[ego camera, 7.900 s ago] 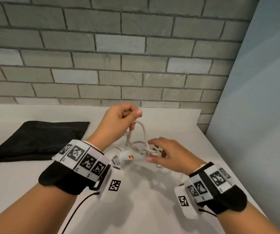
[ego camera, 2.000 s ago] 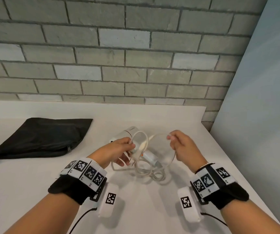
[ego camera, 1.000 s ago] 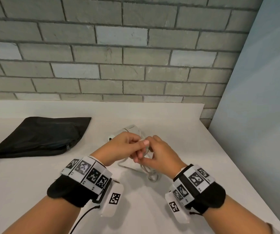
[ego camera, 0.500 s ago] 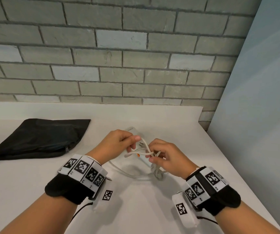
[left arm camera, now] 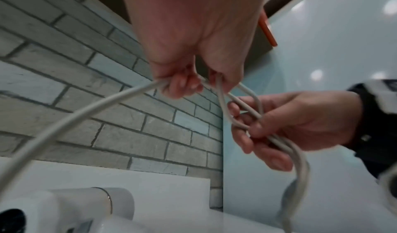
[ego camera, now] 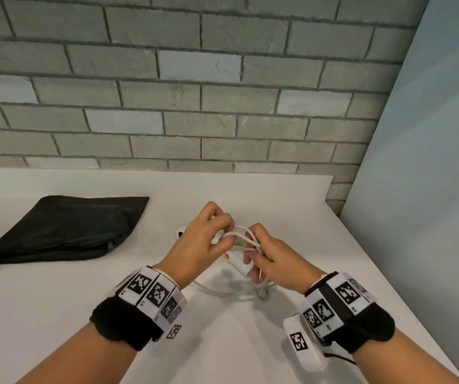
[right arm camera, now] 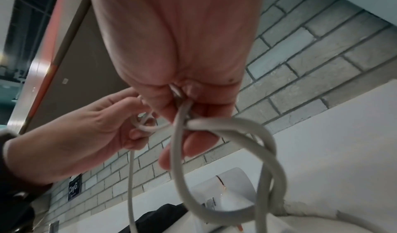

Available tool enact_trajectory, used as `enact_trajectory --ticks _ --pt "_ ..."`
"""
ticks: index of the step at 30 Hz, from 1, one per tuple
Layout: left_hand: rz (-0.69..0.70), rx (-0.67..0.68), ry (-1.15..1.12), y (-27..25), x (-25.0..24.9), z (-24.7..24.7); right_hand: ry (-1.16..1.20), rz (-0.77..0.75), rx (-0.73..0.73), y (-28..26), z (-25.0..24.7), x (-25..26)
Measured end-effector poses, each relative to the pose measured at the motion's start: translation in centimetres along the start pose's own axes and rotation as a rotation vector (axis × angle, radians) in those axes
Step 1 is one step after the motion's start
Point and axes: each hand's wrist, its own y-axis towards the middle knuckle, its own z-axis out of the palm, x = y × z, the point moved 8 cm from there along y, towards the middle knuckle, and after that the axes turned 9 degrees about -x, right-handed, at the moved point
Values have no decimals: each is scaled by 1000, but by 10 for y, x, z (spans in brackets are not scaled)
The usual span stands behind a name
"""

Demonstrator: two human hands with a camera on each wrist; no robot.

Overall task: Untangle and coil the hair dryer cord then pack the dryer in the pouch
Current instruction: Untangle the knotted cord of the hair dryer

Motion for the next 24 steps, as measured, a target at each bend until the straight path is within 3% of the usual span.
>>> enact_trajectory --ticks 3,5,7,10,14,18,21,24 --pt "-72 -29 -13 5 7 -1 8 -19 29 1 5 3" --pt "-218 -26 -55 6 19 0 6 -50 -6 2 4 5" --pt "-343 -8 -106 5 30 0 -49 -120 -189 1 -10 6" --pt "-406 74 -186 3 31 4 -266 -270 -435 -4 -30 15" --pt "-434 155 -261 -2 20 15 -338 -189 -464 -2 -33 11" --pt "-603 120 -362 -3 29 15 -466 -154 -435 0 -22 10" --pt "-765 83 -459 -10 43 11 -296 -98 -533 -7 -31 5" --pt "-842 68 -468 -14 53 5 259 148 -749 -16 -55 -29"
